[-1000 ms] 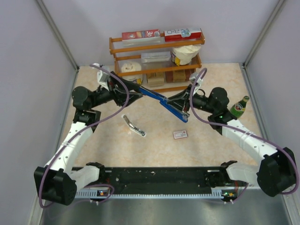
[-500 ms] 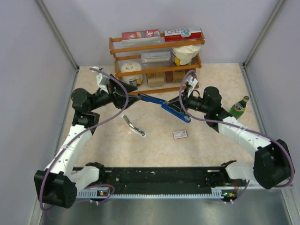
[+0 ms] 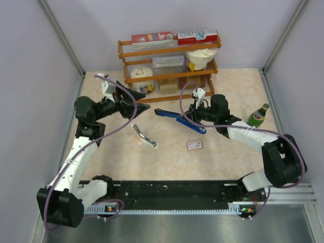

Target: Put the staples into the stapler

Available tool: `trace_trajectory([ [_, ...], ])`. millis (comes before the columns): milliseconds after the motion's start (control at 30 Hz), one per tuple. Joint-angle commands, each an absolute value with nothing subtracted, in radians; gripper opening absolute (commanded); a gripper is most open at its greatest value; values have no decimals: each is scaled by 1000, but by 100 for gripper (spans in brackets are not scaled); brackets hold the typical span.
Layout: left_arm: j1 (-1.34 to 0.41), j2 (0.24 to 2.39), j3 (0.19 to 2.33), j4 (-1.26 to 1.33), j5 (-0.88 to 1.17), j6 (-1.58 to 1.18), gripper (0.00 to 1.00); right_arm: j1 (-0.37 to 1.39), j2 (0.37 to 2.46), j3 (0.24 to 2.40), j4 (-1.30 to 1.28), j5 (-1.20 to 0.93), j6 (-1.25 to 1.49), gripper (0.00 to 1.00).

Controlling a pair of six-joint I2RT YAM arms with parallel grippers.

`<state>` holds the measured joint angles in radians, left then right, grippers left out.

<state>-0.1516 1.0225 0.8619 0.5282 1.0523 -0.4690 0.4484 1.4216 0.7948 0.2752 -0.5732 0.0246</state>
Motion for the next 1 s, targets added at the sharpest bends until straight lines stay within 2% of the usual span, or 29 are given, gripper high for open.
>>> trace_trajectory([
  [0, -140, 997, 856, 543, 1065, -454, 66, 448, 1446, 874, 354, -551, -54, 0],
  [533, -107, 968, 830, 499, 1063, -422, 66, 561, 1598, 953, 342, -367, -172, 0],
  [967, -78, 923, 851, 333, 1039, -330, 66, 647, 1733, 1017, 376, -201, -166, 0],
])
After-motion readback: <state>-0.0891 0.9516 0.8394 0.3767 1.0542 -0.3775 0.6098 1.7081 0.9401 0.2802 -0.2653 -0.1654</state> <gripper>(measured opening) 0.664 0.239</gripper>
